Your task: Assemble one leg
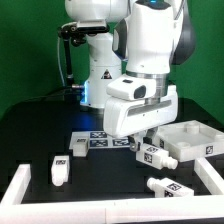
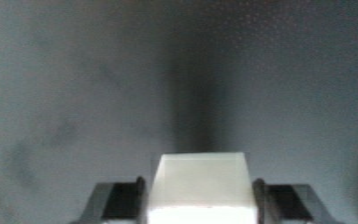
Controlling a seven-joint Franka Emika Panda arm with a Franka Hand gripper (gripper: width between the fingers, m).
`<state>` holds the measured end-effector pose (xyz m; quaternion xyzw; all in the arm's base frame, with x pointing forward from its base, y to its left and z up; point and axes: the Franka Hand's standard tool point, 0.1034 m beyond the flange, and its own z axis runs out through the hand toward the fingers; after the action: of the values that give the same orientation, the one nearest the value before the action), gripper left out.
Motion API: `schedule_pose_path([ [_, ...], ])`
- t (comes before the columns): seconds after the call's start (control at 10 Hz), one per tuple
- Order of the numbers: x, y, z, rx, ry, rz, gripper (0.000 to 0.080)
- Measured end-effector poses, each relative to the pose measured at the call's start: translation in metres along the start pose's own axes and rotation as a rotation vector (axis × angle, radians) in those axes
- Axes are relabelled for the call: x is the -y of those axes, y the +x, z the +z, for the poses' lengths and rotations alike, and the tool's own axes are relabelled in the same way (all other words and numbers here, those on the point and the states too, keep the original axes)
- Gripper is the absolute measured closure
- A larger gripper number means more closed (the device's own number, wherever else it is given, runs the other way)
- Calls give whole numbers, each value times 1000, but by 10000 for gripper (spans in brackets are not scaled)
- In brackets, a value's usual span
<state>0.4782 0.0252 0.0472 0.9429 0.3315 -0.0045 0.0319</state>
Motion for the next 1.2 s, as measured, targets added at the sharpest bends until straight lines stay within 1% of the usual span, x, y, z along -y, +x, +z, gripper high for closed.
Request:
schedule_pose_path([
  [0.1, 8, -23, -3, 4, 8, 16, 515],
  [0.2, 16, -54, -1, 21, 20, 43, 515],
  [0.3, 23, -75, 4, 39, 31, 75, 515],
  [0.4, 29, -83, 7, 41, 33, 82, 515],
  [0.7, 29, -82, 8, 43, 33, 80, 515],
  [0.8, 26, -85, 9, 45, 34, 94, 515],
  [0.9, 20, -96, 11, 49, 35, 133, 515],
  [1.0, 19, -112, 15, 48, 28, 162, 515],
  [1.1, 26, -134, 22, 54, 31, 222, 515],
  [1.2, 32, -145, 26, 72, 44, 263, 515],
])
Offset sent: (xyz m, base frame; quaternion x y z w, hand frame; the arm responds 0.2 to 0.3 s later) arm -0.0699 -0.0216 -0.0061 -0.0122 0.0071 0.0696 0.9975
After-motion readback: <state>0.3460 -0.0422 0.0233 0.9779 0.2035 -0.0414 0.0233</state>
